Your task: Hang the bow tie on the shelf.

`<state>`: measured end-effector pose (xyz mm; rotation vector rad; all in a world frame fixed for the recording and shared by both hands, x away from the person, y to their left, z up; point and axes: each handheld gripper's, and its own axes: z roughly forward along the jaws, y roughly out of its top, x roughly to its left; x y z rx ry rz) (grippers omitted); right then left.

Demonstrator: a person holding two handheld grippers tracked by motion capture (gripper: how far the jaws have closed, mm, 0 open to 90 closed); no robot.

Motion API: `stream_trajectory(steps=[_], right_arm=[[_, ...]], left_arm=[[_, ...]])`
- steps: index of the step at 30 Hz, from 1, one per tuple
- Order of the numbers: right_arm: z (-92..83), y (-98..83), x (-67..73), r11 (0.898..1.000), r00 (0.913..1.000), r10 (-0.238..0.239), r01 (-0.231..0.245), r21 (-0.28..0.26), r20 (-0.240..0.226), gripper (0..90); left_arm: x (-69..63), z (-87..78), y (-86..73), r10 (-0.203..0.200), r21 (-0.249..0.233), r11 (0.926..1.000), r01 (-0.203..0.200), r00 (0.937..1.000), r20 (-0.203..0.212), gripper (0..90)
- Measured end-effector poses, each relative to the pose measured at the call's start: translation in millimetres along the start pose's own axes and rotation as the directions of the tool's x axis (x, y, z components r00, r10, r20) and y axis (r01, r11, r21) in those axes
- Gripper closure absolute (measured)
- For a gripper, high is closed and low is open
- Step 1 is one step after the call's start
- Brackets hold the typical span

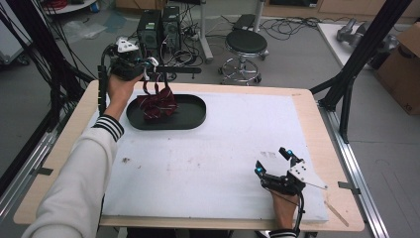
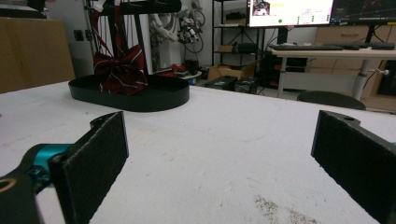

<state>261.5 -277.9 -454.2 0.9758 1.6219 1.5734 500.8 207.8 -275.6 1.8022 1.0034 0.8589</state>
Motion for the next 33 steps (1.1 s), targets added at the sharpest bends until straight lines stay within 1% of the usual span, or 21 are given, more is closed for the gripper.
stream_trajectory(steps=[4,6,9,12,17,18,20,22,23,24,25,27,29,30,31,33], right_arm=[[0.0,0.0,0.1,1.0,1.0,0.0,0.0,0.0,0.0,2.9],[0.1,0.0,0.1,1.0,1.0,0.0,0.0,-0.001,0.0,2.9],[0.0,0.0,0.0,1.0,1.0,0.0,0.0,0.0,0.0,2.9],[-0.1,0.0,-0.1,1.0,1.0,-0.001,0.001,0.0,0.0,2.9],[-0.1,-0.1,-0.1,1.0,1.0,-0.002,0.002,0.0,-0.001,2.9],[-0.1,0.0,0.0,1.0,1.0,-0.001,0.001,0.0,-0.001,2.9],[-0.4,-0.2,0.1,1.0,1.0,-0.001,0.001,-0.002,-0.001,2.9],[-0.4,-0.2,-0.1,1.0,1.0,-0.002,0.002,-0.004,-0.001,2.9],[-0.4,-0.2,-0.1,1.0,1.0,-0.002,0.002,-0.004,-0.001,2.9],[-0.4,-0.1,-0.4,1.0,1.0,-0.004,0.004,-0.004,-0.001,2.9],[-0.4,-0.2,-0.2,1.0,1.0,-0.001,0.001,-0.003,-0.002,2.9],[-0.3,-0.2,-0.6,1.0,1.0,-0.005,0.005,-0.006,-0.001,2.9],[-0.5,-0.2,-0.3,1.0,1.0,0.0,0.0,-0.003,-0.003,2.9],[-0.3,-0.2,-0.7,1.0,1.0,-0.005,0.005,-0.006,-0.002,2.9],[-0.4,-0.2,-0.7,1.0,1.0,-0.004,0.004,-0.006,-0.002,2.9],[-0.3,-0.2,-0.7,1.0,1.0,-0.004,0.004,-0.005,-0.002,2.9]], left_arm=[[0.6,0.3,-1.5,0.002,0.014,0.9999,-0.001,0.9999,-0.012,86.6],[1.4,-0.1,-2.4,-0.006,0.02,0.9998,0.007,0.9999,-0.01,85.8],[0.8,-0.2,-3.8,-0.01,0.023,0.9997,0.01,0.9998,-0.016,80.6],[1.3,-0.8,-5.1,-0.014,0.027,0.9995,0.015,0.9997,-0.022,78.7],[1.2,-1.7,-5.6,-0.015,0.035,0.9993,0.016,0.9995,-0.026,72.1],[1.7,-2.2,-5.6,-0.014,0.04,0.9991,0.016,0.9994,-0.031,68.0],[2.0,-1.6,-5.9,-0.024,0.049,0.9984,0.026,0.9993,-0.03,55.5],[2.4,-1.2,-6.1,-0.014,0.058,0.9982,0.016,0.9993,-0.035,45.0],[3.3,-1.2,-6.2,-0.013,0.06,0.9981,0.015,0.9995,-0.031,38.4],[3.9,-0.7,-6.2,-0.019,0.065,0.9976,0.021,0.9994,-0.029,34.1],[4.6,-0.6,-5.8,-0.018,0.074,0.9971,0.02,0.9993,-0.031,30.5],[5.2,-0.5,-5.1,-0.004,0.08,0.9968,0.007,0.9993,-0.038,28.8],[5.4,0.1,-3.3,0.01,0.091,0.9958,-0.004,0.9973,-0.073,27.9],[5.3,0.7,-2.2,0.021,0.094,0.9955,-0.013,0.9957,-0.091,27.1],[4.7,1.6,-1.1,0.039,0.104,0.9942,-0.027,0.9928,-0.114,26.2],[2.8,4.1,0.5,0.072,0.119,0.9915,-0.053,0.9844,-0.161,23.3]])
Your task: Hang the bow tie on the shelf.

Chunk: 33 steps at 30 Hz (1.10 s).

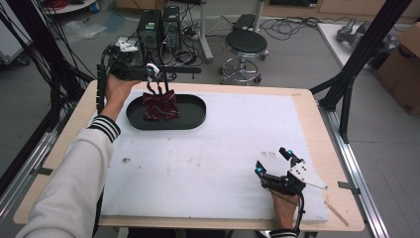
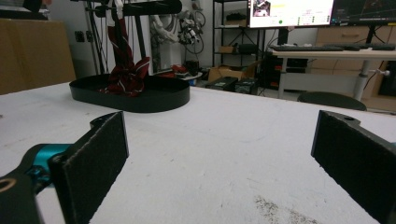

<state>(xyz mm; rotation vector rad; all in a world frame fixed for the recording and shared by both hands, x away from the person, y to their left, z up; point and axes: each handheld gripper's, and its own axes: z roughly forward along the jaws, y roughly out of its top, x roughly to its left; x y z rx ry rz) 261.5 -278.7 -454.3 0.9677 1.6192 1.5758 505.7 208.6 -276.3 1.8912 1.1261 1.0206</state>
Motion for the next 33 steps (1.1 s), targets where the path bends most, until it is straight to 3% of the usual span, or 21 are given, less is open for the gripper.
stream_trajectory(steps=[3,7,16,26,33], right_arm=[[0.0,0.1,-0.3,1.0,1.0,0.005,-0.005,0.0,-0.001,2.9],[0.3,0.2,-0.5,1.0,1.0,0.009,-0.009,0.005,-0.002,2.9],[0.4,0.4,-0.7,1.0,0.9999,0.011,-0.011,0.006,-0.002,2.9],[0.6,0.3,-0.7,1.0,1.0,-0.003,0.003,0.003,0.0,2.9],[0.4,0.3,-0.4,1.0,1.0,0.0,0.0,0.004,0.0,2.9]], left_arm=[[-3.3,1.9,1.8,0.042,0.017,0.999,-0.041,0.998,-0.047,20.0],[-4.9,2.5,1.7,0.057,0.045,0.9975,-0.054,0.9966,-0.059,20.1],[-0.1,-1.7,-3.0,0.06,0.068,0.9961,-0.057,0.997,-0.048,20.2],[-4.6,-7.0,-14.8,0.089,0.101,0.9911,-0.087,0.9957,-0.023,20.2],[-7.0,-16.1,-23.5,0.08,0.066,0.9946,-0.08,0.9968,0.001,20.2]])
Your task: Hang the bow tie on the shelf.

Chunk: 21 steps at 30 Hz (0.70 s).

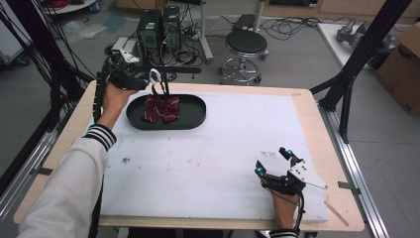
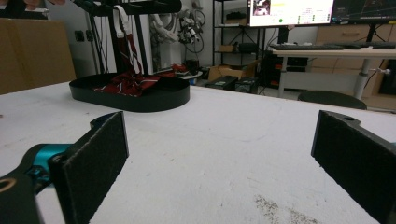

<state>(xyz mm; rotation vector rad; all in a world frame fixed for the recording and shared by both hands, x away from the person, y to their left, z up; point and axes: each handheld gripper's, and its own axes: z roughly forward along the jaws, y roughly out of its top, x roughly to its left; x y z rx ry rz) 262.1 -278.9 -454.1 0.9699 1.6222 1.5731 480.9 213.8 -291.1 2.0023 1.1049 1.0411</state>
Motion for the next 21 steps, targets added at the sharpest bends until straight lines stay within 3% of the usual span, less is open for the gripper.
stream_trajectory(steps=[5,9,11,12,15,21], right_arm=[[-0.1,-0.1,0.3,1.0,1.0,-0.003,0.003,-0.002,0.001,2.9],[-0.6,-0.3,0.5,1.0,1.0,-0.009,0.009,-0.007,0.001,2.9],[-0.7,-0.4,0.6,1.0,0.9999,-0.01,0.01,-0.009,0.003,2.9],[-0.6,-0.4,0.7,1.0,1.0,-0.009,0.009,-0.011,0.004,2.9],[-0.8,-0.3,0.9,1.0,1.0,-0.008,0.008,-0.008,0.005,2.9],[-0.6,-0.3,1.6,1.0,1.0,-0.009,0.009,-0.005,0.004,2.9]], left_arm=[[-4.6,-16.0,-14.8,-0.034,-0.077,0.9963,0.037,0.9986,0.04,19.8],[-8.0,-34.1,-34.1,-0.06,-0.177,0.9813,0.076,0.9938,0.094,19.0],[-9.4,-42.8,-44.7,-0.075,-0.23,0.968,0.101,0.9898,0.121,18.8],[-10.3,-49.7,-54.5,-0.078,-0.27,0.9558,0.118,0.9851,0.154,18.8],[-13.0,-61.1,-73.2,-0.085,-0.333,0.9312,0.148,0.9766,0.197,18.4],[-13.7,-80.5,-114.5,-0.092,-0.418,0.8849,0.206,0.9563,0.278,17.8]])
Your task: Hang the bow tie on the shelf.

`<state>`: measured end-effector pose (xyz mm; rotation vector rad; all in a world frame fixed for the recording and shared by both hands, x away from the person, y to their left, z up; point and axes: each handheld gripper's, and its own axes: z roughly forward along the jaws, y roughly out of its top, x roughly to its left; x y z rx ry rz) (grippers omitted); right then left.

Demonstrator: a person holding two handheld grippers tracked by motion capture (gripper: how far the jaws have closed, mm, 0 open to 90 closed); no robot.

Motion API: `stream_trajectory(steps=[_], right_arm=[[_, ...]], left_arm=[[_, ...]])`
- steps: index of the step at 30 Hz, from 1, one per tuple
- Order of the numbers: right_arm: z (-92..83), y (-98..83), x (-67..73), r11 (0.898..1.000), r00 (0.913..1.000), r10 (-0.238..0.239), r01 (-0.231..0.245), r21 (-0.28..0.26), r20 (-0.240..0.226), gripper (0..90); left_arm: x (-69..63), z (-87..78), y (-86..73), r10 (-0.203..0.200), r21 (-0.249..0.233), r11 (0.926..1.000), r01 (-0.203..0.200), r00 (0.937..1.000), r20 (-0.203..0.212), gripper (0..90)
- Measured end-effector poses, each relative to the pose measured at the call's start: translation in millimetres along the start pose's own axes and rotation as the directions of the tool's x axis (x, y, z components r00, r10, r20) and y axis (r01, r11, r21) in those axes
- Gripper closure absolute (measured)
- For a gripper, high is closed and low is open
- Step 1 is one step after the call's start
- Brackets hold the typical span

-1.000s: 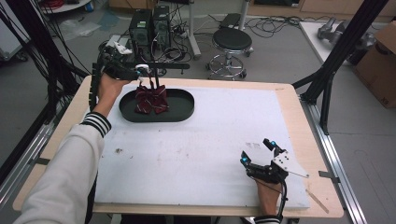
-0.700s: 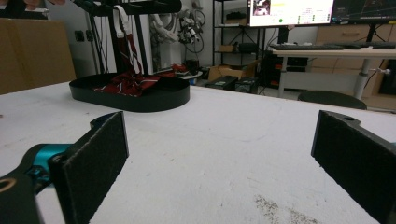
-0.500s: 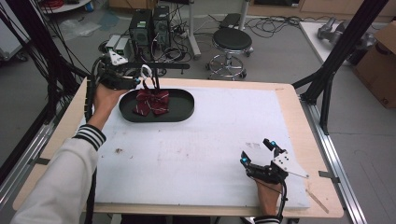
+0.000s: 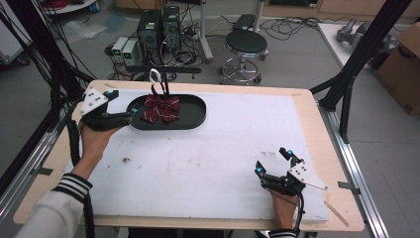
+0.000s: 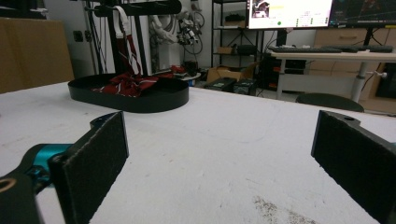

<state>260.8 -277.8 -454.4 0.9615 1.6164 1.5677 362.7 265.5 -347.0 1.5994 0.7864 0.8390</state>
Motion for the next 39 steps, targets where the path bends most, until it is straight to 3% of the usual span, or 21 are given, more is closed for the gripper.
stream_trajectory(steps=[6,12,14,22,25,26,28,33,39], right_arm=[[0.0,-0.1,0.6,1.0,1.0,-0.002,0.002,0.0,0.003,2.9],[-1.2,-0.3,1.3,1.0,1.0,0.003,-0.003,-0.003,0.008,2.9],[-1.0,-0.3,1.0,1.0,0.9999,-0.001,0.001,-0.007,0.011,2.9],[-0.8,-0.3,1.4,1.0,0.9999,0.002,-0.002,-0.004,0.014,2.9],[-0.3,-0.1,1.2,1.0,0.9998,-0.008,0.008,-0.004,0.016,2.9],[-0.4,-0.1,1.4,1.0,0.9999,-0.006,0.006,-0.002,0.016,2.9],[-0.3,-0.1,1.4,1.0,0.9999,-0.007,0.007,-0.002,0.015,2.9],[0.0,-0.1,1.3,1.0,0.9998,-0.01,0.01,-0.001,0.018,2.9],[-0.4,-0.2,1.5,1.0,0.9998,-0.007,0.007,-0.001,0.019,2.9]], left_arm=[[-5.9,-35.3,-34.7,-0.026,-0.084,0.996,0.031,0.9974,0.067,17.6],[-14.0,-61.5,-66.5,-0.067,-0.148,0.9857,0.08,0.9937,0.09,16.9],[-18.4,-65.6,-76.6,-0.063,-0.155,0.9849,0.077,0.9936,0.093,16.9],[-36.5,-65.4,-107.6,-0.116,-0.198,0.9697,0.143,0.9831,0.142,16.3],[-41.8,-64.6,-115.0,-0.137,-0.203,0.9649,0.166,0.9796,0.147,16.2],[-43.2,-64.8,-114.7,-0.121,-0.204,0.9676,0.149,0.9825,0.141,15.8],[-45.0,-64.6,-114.7,-0.124,-0.212,0.9652,0.152,0.9824,0.139,15.3],[-47.1,-64.3,-114.6,-0.107,-0.208,0.9694,0.13,0.987,0.12,15.3],[-47.0,-65.2,-115.1,-0.119,-0.215,0.9669,0.137,0.9883,0.094,15.3]])
